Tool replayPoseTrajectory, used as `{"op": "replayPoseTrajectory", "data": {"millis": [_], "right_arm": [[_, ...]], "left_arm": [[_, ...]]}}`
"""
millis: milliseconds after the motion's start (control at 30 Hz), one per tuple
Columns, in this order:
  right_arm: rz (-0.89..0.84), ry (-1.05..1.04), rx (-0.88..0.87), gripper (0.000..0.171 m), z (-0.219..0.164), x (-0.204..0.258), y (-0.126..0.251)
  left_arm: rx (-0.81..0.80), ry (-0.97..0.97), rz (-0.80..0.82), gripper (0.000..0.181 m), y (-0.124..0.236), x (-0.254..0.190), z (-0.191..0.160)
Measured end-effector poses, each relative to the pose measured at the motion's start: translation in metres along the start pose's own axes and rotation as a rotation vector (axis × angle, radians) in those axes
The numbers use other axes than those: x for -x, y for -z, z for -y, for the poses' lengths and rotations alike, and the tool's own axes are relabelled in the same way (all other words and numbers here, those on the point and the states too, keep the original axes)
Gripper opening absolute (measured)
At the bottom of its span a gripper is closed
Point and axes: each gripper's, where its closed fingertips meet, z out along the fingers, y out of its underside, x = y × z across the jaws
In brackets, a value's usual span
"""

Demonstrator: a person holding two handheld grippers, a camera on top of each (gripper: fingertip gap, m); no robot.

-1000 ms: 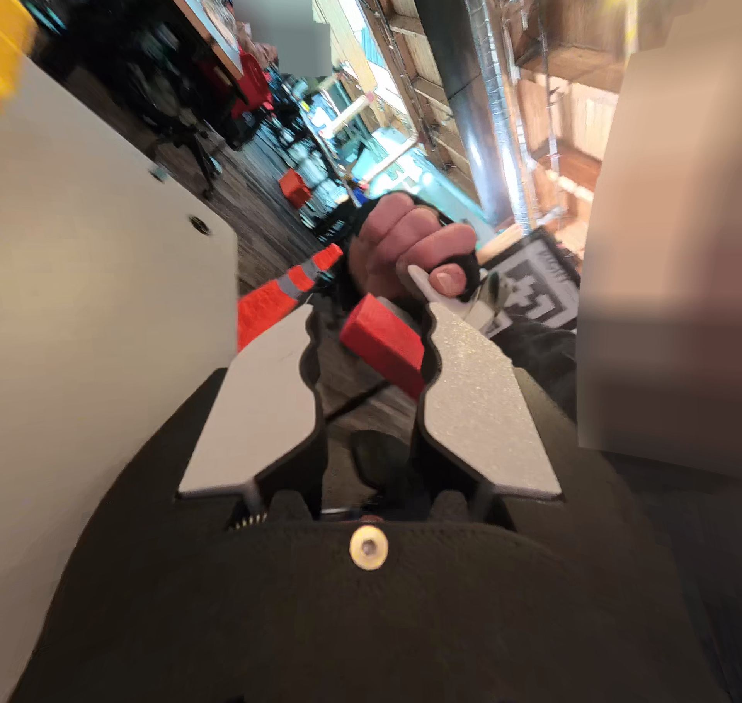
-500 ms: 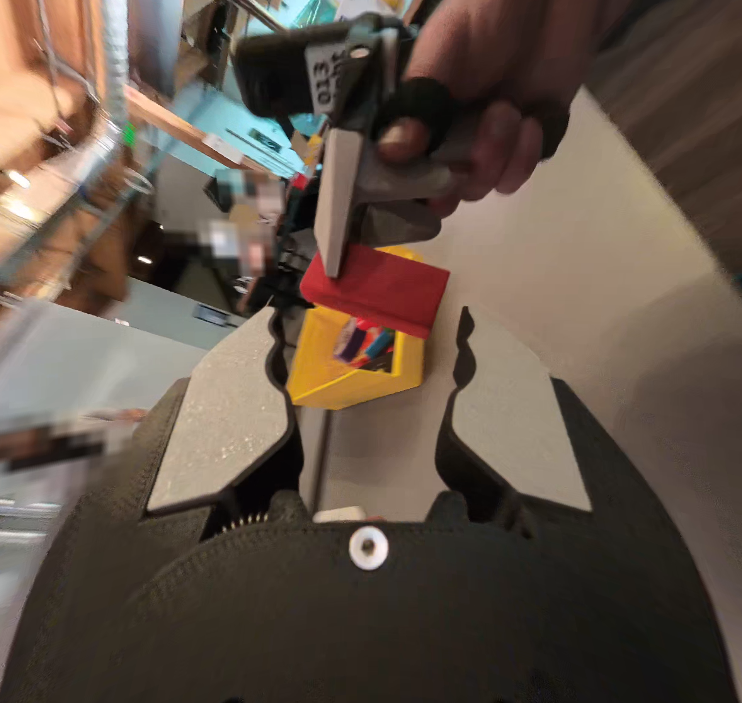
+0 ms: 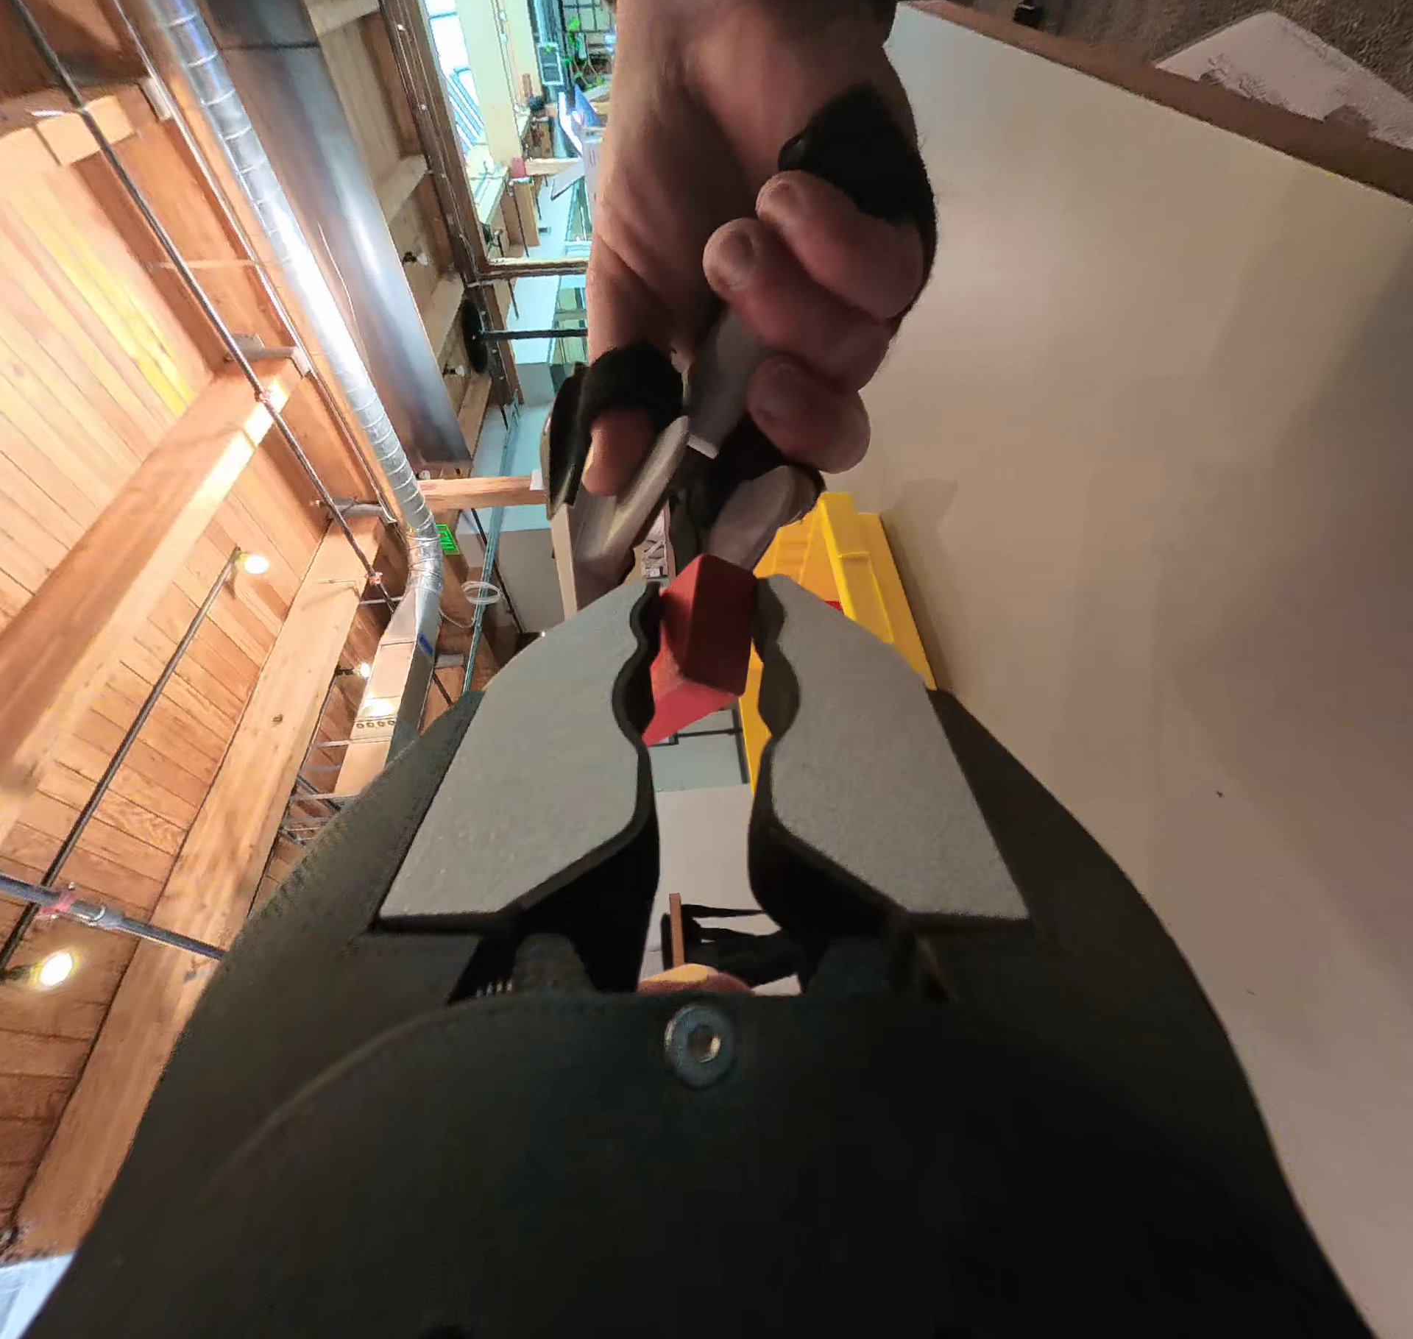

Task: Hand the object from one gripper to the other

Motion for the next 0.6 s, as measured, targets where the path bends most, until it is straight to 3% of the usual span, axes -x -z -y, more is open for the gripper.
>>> {"op": "replayPoseTrajectory", "data": {"millis": [100,167,200,300,367,467,600], "right_arm": [[-0.016,0.038,-0.028,0.015,0.004,-0.003,0.0],[-0.017,0.085,-0.071,0.042,0.013,-0.002,0.001],[-0.017,0.122,-0.107,0.046,0.02,0.0,0.005],[-0.134,0.325,-0.157,0.049,0.033,-0.002,0.022],[-0.195,0.502,-0.144,0.041,0.034,0.004,0.029],[-0.397,0.864,-0.02,0.045,0.028,0.003,0.031],[-0.687,1.466,0.228,0.048,0.019,0.007,0.027]], "left_arm": [[0.013,0.023,-0.017,0.021,-0.001,0.001,0.0],[0.018,0.12,-0.049,0.019,-0.001,0.005,-0.001],[0.014,0.217,-0.065,0.018,0.0,0.009,-0.002],[0.001,0.623,-0.153,0.018,0.002,0.022,-0.009],[-0.04,0.981,-0.259,0.018,0.003,0.03,-0.013],[-0.137,1.45,-0.393,0.018,0.006,0.044,-0.022],[-0.239,1.83,-0.565,0.018,0.007,0.05,-0.029]]}}
